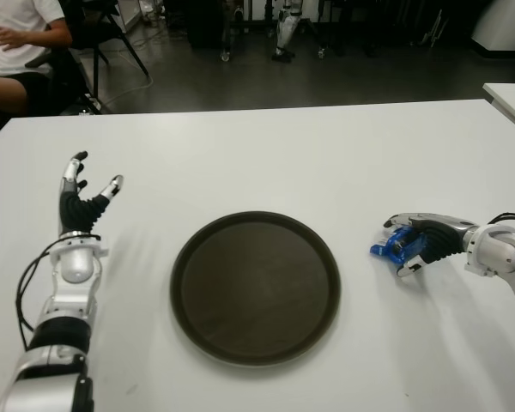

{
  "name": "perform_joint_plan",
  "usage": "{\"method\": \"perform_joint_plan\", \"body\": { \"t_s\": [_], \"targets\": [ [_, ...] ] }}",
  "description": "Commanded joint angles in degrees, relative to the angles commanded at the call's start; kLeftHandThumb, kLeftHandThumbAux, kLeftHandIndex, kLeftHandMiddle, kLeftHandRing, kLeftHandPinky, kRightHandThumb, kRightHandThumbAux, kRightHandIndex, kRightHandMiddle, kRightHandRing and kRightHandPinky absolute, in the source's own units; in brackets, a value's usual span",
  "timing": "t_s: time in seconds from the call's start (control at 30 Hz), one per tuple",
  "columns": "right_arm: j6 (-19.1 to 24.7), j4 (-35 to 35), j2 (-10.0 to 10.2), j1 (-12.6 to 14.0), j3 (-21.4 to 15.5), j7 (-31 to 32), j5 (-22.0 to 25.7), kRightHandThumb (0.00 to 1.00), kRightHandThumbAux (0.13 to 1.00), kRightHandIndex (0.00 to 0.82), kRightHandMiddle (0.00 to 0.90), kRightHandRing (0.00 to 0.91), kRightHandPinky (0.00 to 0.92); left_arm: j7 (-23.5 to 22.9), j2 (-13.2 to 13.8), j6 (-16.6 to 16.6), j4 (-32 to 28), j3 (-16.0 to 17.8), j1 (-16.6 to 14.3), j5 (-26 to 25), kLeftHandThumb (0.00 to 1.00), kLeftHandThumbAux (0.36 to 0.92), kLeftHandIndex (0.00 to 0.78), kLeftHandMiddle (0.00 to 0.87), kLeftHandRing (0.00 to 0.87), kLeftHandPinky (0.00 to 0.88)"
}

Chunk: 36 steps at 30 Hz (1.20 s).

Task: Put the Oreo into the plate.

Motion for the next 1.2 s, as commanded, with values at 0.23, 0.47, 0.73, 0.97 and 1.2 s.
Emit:
{"method": "perform_joint_plan", "body": {
  "t_s": [0.23,0.47,0.73,0.97,1.2],
  "targets": [
    [0.55,-0.64,-0.04,0.07,-0.05,0.61,0.16,0.000,0.625,0.000,0.000,0.000,0.000,-0.50,-0.16,0.30,0.11,0.40,-0.14,-0.65,0.000,0.647,0.001,0.000,0.007,0.028],
    [1.10,-1.33,0.00,0.32,-0.13,0.88,0.18,0.000,0.644,0.000,0.000,0.000,0.000,-0.56,-0.29,-0.02,0.05,0.64,-0.15,-0.95,0.000,0.653,0.001,0.001,0.013,0.041],
    [1.29,-1.94,-0.27,0.76,-0.06,1.06,-0.01,0.000,0.658,0.000,0.000,0.000,0.000,-0.89,-0.08,-0.55,-0.27,0.61,0.03,-1.03,0.000,0.657,0.000,0.000,0.012,0.044],
    [1.79,-1.60,-0.62,1.01,0.00,1.40,-0.21,0.000,0.659,0.000,0.000,0.000,0.000,-0.75,0.11,-0.16,-0.96,0.48,0.41,-0.60,0.000,0.638,0.002,0.000,0.018,0.048],
    [1.76,-2.68,-1.09,2.04,-0.89,1.30,0.72,0.000,0.642,0.000,0.000,0.000,0.000,-1.03,0.01,0.86,-1.26,0.69,0.36,-1.03,0.000,0.616,0.000,0.000,0.021,0.057]
  ]
}}
